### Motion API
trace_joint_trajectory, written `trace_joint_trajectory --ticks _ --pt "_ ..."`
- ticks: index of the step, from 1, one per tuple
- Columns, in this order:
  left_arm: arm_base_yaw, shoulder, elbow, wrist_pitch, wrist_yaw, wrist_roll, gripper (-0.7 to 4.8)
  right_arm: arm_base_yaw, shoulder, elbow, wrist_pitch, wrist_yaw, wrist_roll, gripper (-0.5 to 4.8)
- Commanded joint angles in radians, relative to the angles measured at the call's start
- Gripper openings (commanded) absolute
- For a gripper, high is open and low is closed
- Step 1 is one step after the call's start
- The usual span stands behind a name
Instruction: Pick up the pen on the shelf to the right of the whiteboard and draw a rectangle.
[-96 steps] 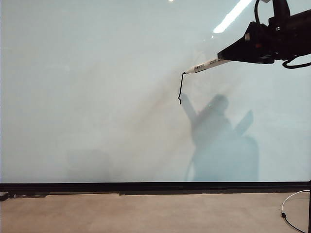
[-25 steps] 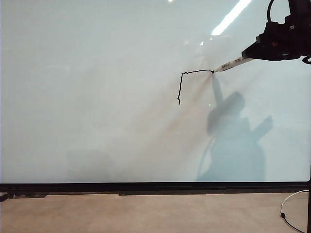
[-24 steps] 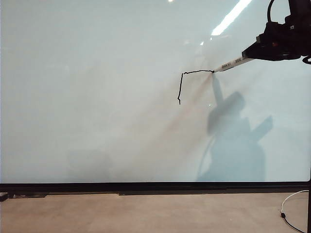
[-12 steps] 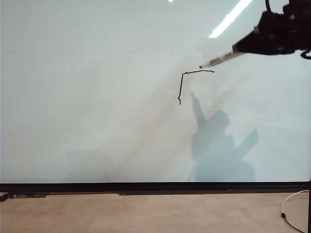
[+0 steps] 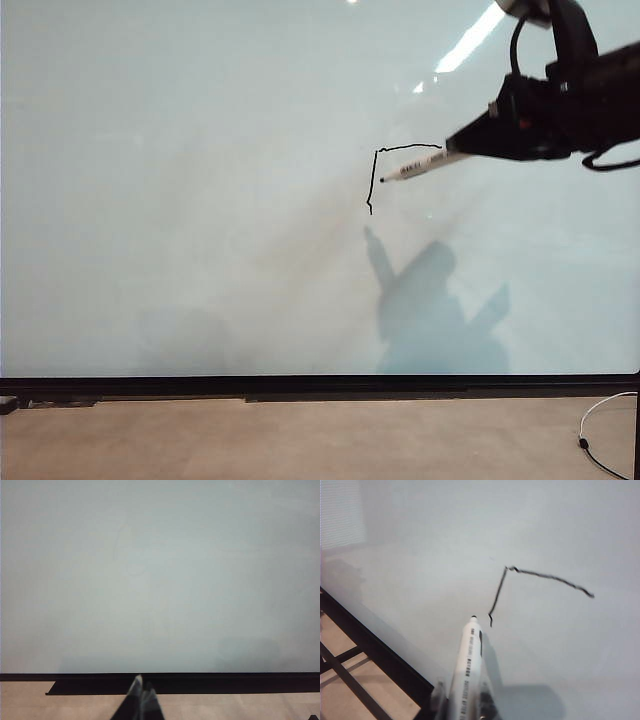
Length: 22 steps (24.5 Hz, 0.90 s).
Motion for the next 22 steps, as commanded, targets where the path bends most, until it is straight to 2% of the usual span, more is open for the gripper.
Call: trace_joint_trajectory --ticks 1,6,22 --pt "0.000 0.000 0.003 0.006 0.000 0.005 -0.04 0.001 0.051 0.008 0.070 -0.015 0.023 -0.06" --pt "0.000 0.000 0.003 0.006 0.000 0.005 -0.04 0.001 0.114 0.009 0.135 -0.015 0.032 -0.05" --pt "0.000 0.000 0.003 0.006 0.000 0.005 -0.05 -0.001 0.245 0.100 0.141 -0.005 0.028 -0.05"
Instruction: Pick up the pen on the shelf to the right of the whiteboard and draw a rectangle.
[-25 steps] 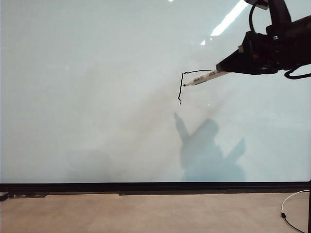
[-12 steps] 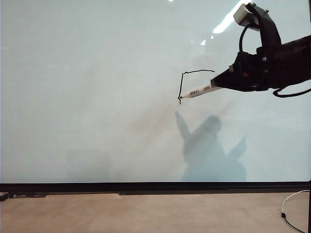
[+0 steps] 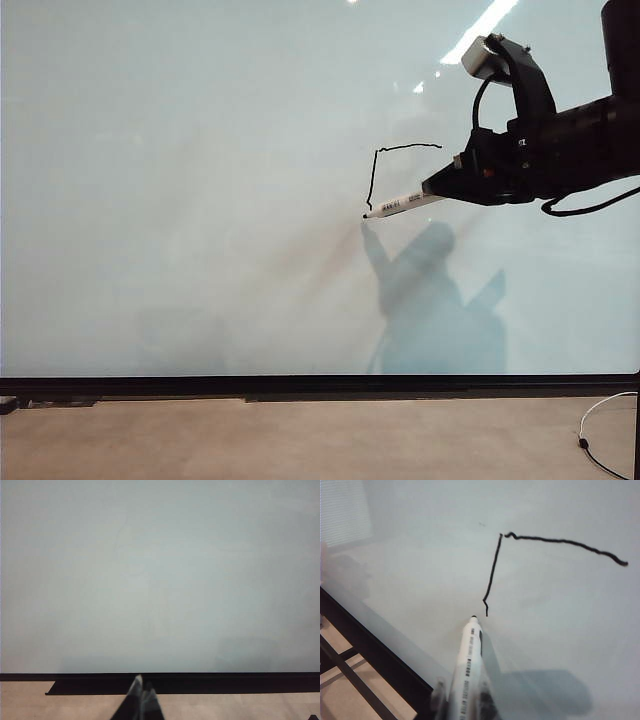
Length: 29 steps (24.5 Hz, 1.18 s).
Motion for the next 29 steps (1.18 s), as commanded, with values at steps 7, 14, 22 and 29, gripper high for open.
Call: trace_joint_trajectory --ticks 7,14,22,29 --pt "0.000 0.000 0.003 0.006 0.000 0.004 -0.05 -0.002 0.003 0.013 0.021 0.047 -0.006 -0.06" --pt "0.000 0.000 0.003 0.006 0.000 0.004 -0.04 -0.002 0.002 0.013 0.026 0.051 -0.006 -0.06" --pt "0.000 0.000 0.003 0.006 0.000 0.004 -0.04 -0.003 -0.004 0.012 0.027 0.056 -0.006 -0.06" --pt "0.000 0.000 0.003 0.006 0.000 0.004 -0.04 -0.006 -0.023 0.000 0.026 0.071 -0.012 -0.06"
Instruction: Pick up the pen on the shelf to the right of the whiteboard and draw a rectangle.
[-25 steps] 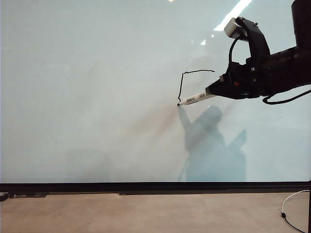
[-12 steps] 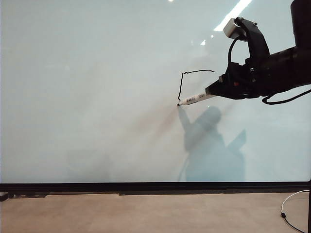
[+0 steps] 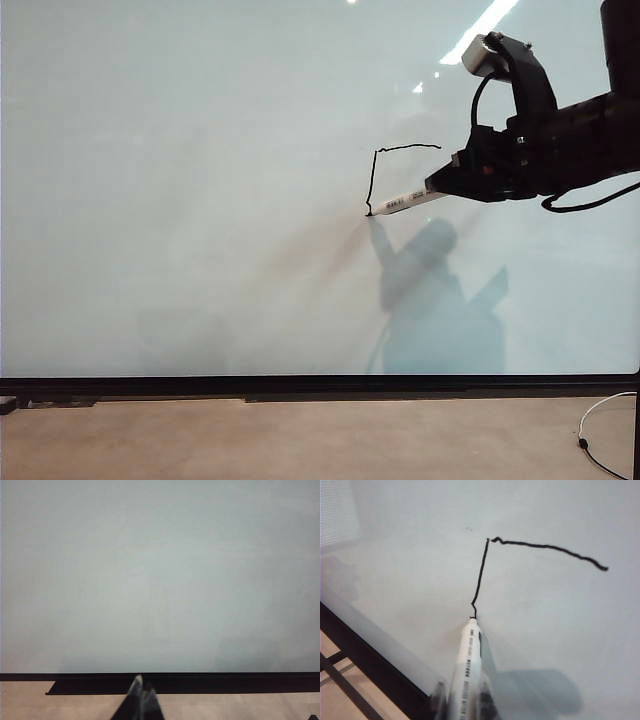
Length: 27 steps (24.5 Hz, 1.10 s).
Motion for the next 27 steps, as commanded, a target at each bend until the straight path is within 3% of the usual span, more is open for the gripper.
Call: trace_joint_trajectory --ticks 1,27 --pt "0.000 0.000 0.003 0.006 0.000 0.005 -0.04 -0.007 -0.016 -0.003 0.026 0.024 -0.006 -0.06" --pt "0.000 0.000 0.003 0.006 0.000 0.005 -0.05 -0.081 -0.086 -0.050 -0.003 0.054 -0.023 -0.06"
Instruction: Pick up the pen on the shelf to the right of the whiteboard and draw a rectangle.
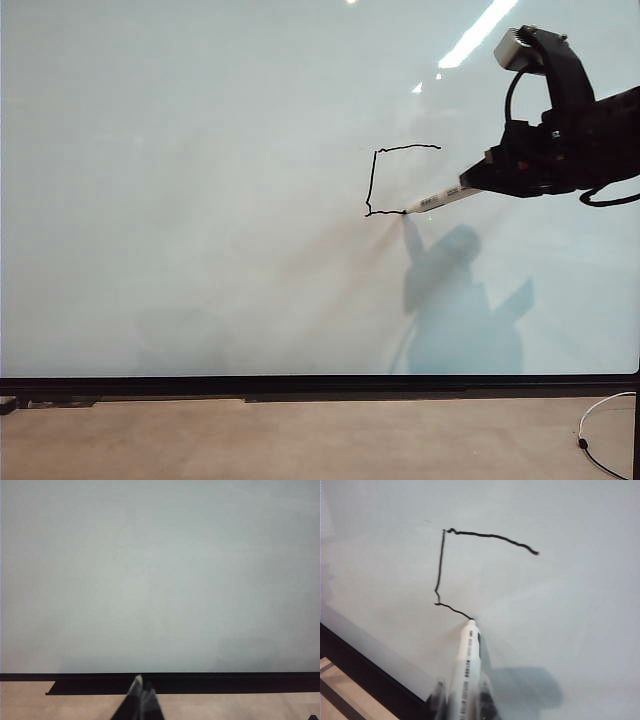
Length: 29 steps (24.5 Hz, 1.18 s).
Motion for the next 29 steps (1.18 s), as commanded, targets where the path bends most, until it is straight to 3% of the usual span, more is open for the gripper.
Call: trace_joint_trajectory --ticks 1,29 --pt "0.000 0.000 0.003 0.006 0.000 0.005 -0.04 -0.015 -0.017 -0.006 0.023 0.032 -0.006 -0.06" --pt "0.000 0.000 0.003 0.006 0.000 0.005 -0.05 -0.057 -0.094 -0.057 0.018 0.033 -0.008 -0.06"
